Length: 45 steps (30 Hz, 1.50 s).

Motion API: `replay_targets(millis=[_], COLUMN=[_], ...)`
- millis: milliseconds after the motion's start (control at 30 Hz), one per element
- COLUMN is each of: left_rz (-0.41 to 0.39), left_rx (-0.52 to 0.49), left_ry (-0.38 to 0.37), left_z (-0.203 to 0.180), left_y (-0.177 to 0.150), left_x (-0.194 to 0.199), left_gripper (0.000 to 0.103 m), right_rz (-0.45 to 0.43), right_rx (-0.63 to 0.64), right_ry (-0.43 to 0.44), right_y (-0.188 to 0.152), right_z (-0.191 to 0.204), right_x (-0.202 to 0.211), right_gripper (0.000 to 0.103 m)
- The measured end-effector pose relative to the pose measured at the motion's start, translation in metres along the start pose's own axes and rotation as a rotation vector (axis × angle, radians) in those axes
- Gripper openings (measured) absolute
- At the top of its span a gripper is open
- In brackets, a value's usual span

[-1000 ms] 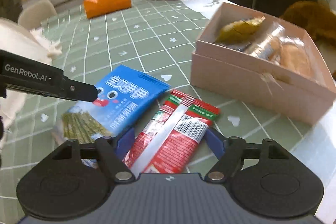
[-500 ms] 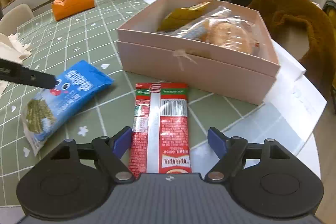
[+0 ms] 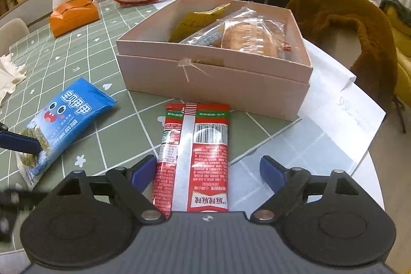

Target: Organize snacks

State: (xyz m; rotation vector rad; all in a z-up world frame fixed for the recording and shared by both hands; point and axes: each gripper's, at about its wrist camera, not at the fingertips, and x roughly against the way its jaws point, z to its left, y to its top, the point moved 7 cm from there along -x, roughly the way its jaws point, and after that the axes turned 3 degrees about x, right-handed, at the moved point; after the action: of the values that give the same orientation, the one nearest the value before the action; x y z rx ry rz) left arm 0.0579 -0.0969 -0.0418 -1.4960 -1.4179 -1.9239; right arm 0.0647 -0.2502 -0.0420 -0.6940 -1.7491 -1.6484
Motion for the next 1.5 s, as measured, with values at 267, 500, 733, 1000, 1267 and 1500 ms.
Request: replay_targets(millis=[267,500,733,1000,1267,1500], left_rz=[-0.127,-0.070,-0.095,-0.074,-0.081,-0.058], left_rx=[0.212,0.233,0.287,0.317,0.302,0.348], left_ry=[0.099,0.063,0.072,0.052,-0.044,-0.108], left_z=[0.047,0.053,0.065,0.073,0.061,0.058], left_y=[0.011,0.014,0.023,0.023,0.014,0.016], left_x=[0.016,-0.004,-0.010,-0.016,-0.012,-0.011], left_gripper=[0.082,0.085,0.085,0.086,0.087,0.086], right_rz=[-0.009,-0.009,0.003,-0.004,-0.013,-0.019], right_rx=[-0.010,-0.013,-0.008,0.004,0.009,0.030], right_ry=[-0.009,-0.014,-0.007,0.004,0.004,0.026], right_y=[-0.002,-0.002,-0.002,-0.003,-0.003,-0.007], right_z=[-0.001,-0.002,-0.001,0.000,0.000,0.004], right_x=[0.000,-0.001,-0.003,-0.003,-0.004,0.001], right_gripper=[0.092,0.095,0.100,0.102,0.103,0.103])
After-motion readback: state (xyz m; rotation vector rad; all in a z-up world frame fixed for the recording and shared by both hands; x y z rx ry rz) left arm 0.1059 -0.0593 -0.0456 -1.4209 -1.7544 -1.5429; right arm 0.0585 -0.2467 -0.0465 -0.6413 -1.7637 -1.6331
